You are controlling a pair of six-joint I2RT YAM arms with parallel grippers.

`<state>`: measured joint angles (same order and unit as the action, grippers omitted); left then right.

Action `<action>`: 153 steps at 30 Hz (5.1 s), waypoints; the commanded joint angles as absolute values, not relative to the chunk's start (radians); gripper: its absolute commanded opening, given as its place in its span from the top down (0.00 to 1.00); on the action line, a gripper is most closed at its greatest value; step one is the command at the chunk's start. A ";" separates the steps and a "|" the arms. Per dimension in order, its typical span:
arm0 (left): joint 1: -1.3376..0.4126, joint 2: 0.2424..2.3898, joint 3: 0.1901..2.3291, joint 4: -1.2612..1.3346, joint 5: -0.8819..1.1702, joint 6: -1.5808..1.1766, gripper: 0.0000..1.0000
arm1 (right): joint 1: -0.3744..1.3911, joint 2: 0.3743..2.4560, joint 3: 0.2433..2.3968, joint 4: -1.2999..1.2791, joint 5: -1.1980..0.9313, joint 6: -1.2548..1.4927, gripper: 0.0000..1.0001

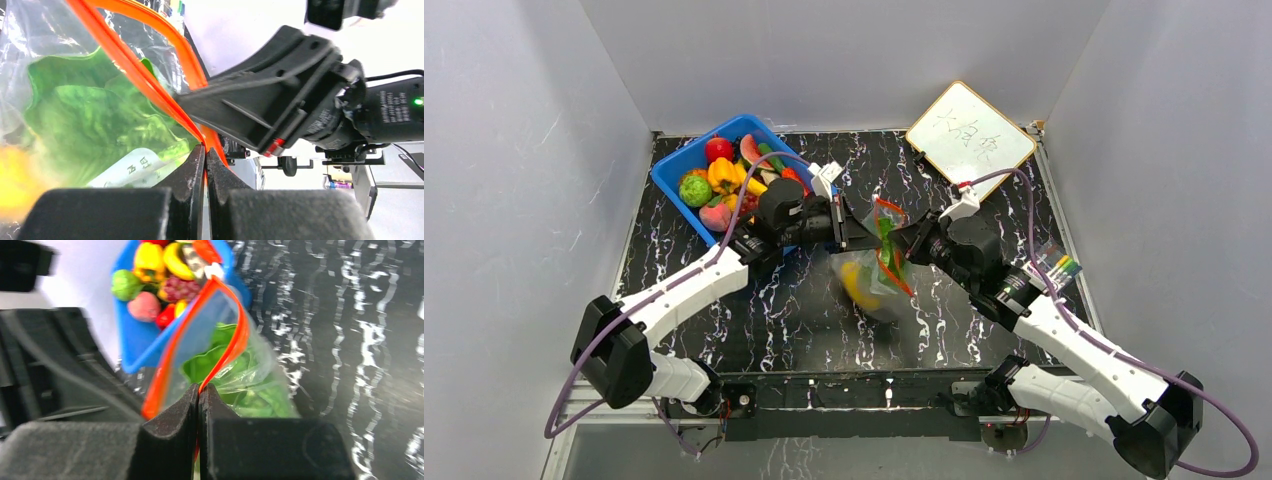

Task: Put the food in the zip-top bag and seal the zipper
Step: Place the fake vegetable in the zipper food storage bag, then pick up the fake fruit from the bin.

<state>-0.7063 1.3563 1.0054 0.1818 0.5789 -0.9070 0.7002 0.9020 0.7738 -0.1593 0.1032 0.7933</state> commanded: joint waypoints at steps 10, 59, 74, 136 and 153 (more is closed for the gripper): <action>-0.712 1.280 1.160 -0.222 0.299 -0.692 1.00 | 0.707 0.837 0.980 -0.420 0.342 0.674 1.00; -0.738 1.289 1.324 -0.421 0.058 -0.501 0.41 | 0.707 0.756 0.900 -0.435 0.145 0.633 1.00; -0.534 1.296 1.388 -0.507 -0.001 -0.344 0.20 | 0.707 0.747 0.891 -0.395 0.102 0.637 1.00; -0.292 1.793 1.434 -0.272 0.352 -0.379 0.69 | 0.707 0.823 0.998 -0.479 0.156 0.692 1.00; -0.291 1.495 1.413 -0.359 0.461 -0.378 0.70 | 0.706 0.859 1.019 -0.423 0.349 0.631 1.00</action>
